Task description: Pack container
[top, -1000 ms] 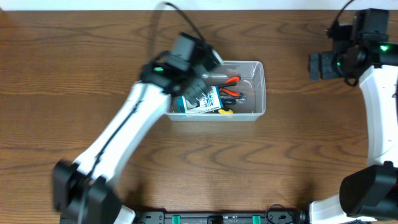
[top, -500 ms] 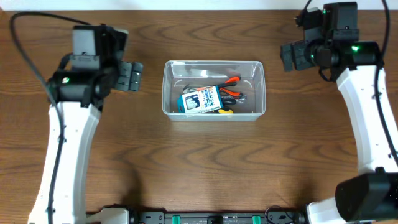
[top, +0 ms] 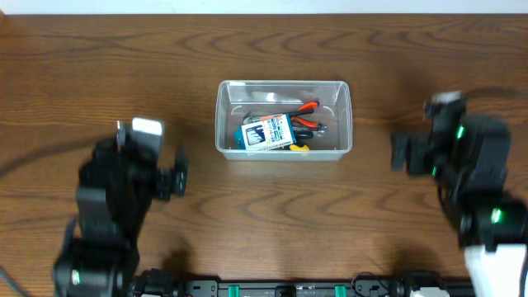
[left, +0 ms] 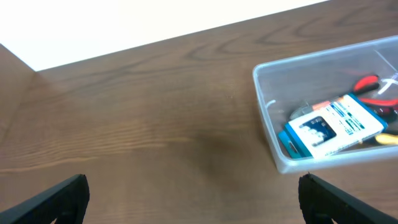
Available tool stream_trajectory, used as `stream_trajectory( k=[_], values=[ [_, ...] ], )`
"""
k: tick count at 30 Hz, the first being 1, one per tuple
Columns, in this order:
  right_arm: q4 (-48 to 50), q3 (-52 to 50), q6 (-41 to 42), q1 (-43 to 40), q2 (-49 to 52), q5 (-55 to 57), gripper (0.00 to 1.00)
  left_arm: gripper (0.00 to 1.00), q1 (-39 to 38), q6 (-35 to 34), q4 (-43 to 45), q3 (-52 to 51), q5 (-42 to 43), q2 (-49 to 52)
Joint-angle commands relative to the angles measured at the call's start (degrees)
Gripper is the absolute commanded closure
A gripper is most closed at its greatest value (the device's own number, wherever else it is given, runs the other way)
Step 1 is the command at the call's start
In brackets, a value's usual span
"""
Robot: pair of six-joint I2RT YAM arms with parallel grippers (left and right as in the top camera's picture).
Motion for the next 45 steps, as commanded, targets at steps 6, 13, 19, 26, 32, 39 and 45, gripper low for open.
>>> stream_trajectory(
  k=[6,13,19,26,32,39,45],
  values=[
    [-3.17,-12.83,6.99,2.67,-22.43,7.02,0.01,0.02,-0.74,0.74,-1.07,-13.84,0.42,-16.11],
    [-7.58,-14.71,8.66,2.67,-25.40,6.38,0.01,0.02,-0.74,0.74,-5.88,-14.45,0.42,-17.27],
    [-9.51,-14.71,8.63,2.67,-25.38,6.38,0.01,0.02,-0.74,0.74,-7.15,-14.45,0.42,-17.27],
    [-11.19,-14.71,8.63,2.67,-25.38,6.38,0.01,0.02,-0.74,0.74,-7.15,-14.45,0.42,-17.27],
    [-12.17,-14.71,8.63,2.67,-25.66,6.38,0.01,0.02,-0.74,0.74,-7.15,-14.45,0.42,-17.27],
    [-12.81,-14.71,7.96,2.01,-26.03,8.92,0.01,0.02,-0.74,0.74,-7.15,-14.45,0.42,-17.27],
    [-3.13,-20.83,2.47,1.57,-35.80,5.86,0.01,0.02,-0.74,0.74,-7.15,-14.45,0.42,-17.27]
  ],
)
